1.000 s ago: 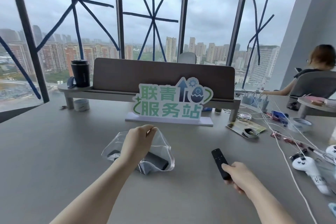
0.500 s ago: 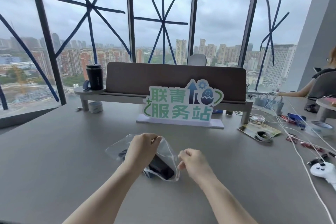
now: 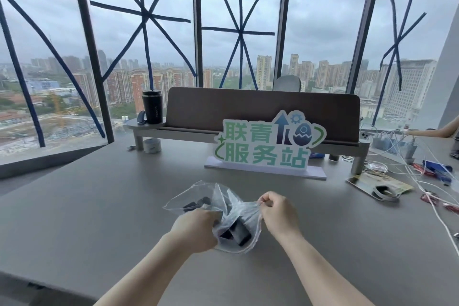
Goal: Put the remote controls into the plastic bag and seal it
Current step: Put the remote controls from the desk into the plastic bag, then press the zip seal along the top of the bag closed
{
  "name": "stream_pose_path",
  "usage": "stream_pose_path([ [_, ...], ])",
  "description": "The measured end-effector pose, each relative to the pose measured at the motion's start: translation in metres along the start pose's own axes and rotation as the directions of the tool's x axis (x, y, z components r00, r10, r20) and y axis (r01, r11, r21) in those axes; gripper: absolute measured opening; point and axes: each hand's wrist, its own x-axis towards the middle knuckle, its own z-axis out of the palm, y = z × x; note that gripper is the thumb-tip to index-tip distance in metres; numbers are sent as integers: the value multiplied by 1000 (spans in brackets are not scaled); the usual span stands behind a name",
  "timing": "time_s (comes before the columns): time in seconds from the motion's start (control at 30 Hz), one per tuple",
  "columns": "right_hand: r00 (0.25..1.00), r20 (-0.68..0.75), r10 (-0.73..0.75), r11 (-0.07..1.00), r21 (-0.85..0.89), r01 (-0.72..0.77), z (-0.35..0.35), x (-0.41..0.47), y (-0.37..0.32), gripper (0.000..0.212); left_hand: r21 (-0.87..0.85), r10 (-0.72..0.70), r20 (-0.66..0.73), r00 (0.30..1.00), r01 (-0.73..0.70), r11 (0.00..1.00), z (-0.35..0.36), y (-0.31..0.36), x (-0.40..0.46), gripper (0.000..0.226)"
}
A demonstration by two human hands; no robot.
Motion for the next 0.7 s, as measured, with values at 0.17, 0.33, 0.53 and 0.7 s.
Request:
stream_pose_path([
  [0.17, 997, -81, -2, 992, 123, 11, -31, 12, -16, 19, -398, -180, -70, 981, 138, 907, -38, -8, 4, 48],
  [0.33, 981, -185, -54, 937, 331, 114, -88, 18, -71, 20, -751, -233, -315, 920, -92, 654, -121, 0, 16, 14],
  [0.53, 967, -246, -60, 887, 431, 165, -133, 19, -110, 16, -827, -189, -356, 915, -215, 520, -168, 15, 21, 6],
  [0.7, 979, -202, -13, 895, 435, 101, -136, 13, -100, 23, -871, -151, -275, 950, -179, 458, -140, 16, 24, 7],
])
